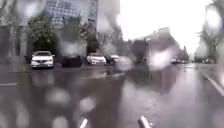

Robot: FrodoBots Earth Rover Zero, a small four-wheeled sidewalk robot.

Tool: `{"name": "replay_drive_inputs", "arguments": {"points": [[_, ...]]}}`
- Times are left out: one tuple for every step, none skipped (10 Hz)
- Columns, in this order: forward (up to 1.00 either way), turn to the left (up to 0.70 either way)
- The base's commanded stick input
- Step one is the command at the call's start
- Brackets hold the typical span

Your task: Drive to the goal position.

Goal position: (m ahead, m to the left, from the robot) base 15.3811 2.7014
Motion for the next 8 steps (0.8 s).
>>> {"name": "replay_drive_inputs", "arguments": {"points": [[0.7,0.0],[0.7,0.0],[0.7,0.0],[0.7,0.0],[0.7,0.0],[0.7,0.0],[0.7,0.0],[0.7,0.0]]}}
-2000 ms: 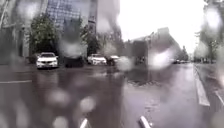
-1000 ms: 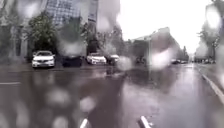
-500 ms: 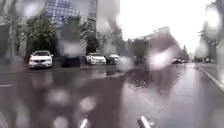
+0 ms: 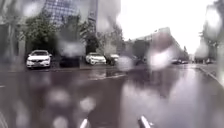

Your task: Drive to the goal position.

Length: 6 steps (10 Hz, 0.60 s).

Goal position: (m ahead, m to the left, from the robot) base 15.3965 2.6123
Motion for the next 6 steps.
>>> {"name": "replay_drive_inputs", "arguments": {"points": [[0.7,0.0],[0.7,0.0],[0.7,0.0],[0.7,0.0],[0.7,0.0],[0.7,0.0]]}}
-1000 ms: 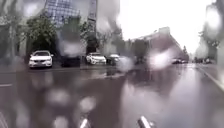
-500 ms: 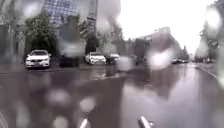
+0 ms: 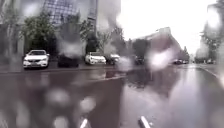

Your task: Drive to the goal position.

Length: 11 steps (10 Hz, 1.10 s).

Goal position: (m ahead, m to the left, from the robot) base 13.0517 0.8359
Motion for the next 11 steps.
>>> {"name": "replay_drive_inputs", "arguments": {"points": [[0.7,0.0],[0.7,0.0],[0.7,0.0],[0.7,0.0],[0.7,0.0],[0.7,0.0],[0.7,-0.08],[0.7,-0.14],[0.7,-0.14],[0.7,-0.12],[0.7,-0.05]]}}
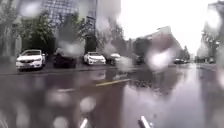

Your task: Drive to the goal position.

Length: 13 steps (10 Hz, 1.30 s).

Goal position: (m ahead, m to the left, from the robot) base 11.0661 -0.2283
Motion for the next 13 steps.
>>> {"name": "replay_drive_inputs", "arguments": {"points": [[0.7,0.0],[0.7,0.0],[0.7,0.0],[0.7,0.0],[0.7,0.0],[0.7,0.0],[0.7,0.0],[0.7,0.0],[0.7,-0.01],[0.7,-0.1],[0.7,-0.14],[0.7,-0.14],[0.7,-0.14]]}}
